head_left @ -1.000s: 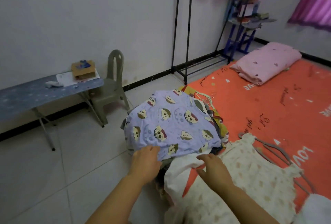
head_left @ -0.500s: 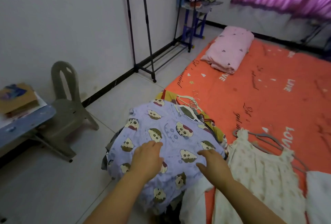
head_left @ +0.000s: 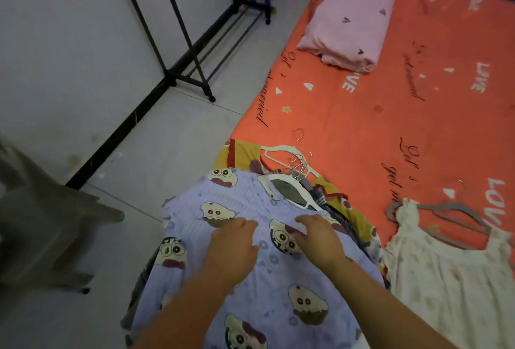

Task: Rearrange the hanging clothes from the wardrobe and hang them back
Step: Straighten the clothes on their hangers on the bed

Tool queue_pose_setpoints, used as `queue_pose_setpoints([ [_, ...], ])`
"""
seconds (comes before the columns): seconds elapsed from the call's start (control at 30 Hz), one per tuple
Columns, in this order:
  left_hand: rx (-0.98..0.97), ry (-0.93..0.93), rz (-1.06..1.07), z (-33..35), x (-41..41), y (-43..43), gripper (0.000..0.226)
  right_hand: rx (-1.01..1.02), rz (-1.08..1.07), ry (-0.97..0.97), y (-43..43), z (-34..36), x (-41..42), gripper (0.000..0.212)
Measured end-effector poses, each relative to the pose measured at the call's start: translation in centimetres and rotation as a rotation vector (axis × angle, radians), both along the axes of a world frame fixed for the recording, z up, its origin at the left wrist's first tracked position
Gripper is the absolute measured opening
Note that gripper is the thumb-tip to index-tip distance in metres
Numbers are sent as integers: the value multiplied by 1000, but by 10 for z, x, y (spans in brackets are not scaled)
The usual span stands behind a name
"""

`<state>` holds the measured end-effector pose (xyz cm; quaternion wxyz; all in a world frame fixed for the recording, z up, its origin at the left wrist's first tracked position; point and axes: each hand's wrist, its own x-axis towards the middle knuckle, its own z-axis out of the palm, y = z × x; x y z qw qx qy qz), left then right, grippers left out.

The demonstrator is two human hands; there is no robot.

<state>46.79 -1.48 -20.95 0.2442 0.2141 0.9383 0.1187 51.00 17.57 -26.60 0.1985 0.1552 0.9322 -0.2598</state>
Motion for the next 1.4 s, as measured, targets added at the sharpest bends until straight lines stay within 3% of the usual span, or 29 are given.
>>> queue_pose_setpoints([
  [0.2,52,-53,-27,-46,-46,29,47,79,-166,135,26,-50,-80,48],
  [0.27,38,-69,-48,-58,-55,34,47,80,-206,94,32,-68,-94,49],
  [0.4,15,-113,-61,-73,-65,34,46,114,-195,14,37,-93,-100,32],
  [0.53,18,-117,-46,-76,-69,32,46,41,-268,105,40,-92,-93,30],
  [0.67,75,-71,-35,-65,-69,33,49,0,-289,280,35,-65,-77,35],
  [0.9,234,155,-3,-19,-63,35,56,-61,-145,483,-13,9,-24,22],
  [1.17,293,332,-131,45,-31,-7,39,-49,-196,627,-56,101,46,26],
  [1.4,646,309,-294,113,32,-46,33,136,-305,772,-103,172,138,29],
])
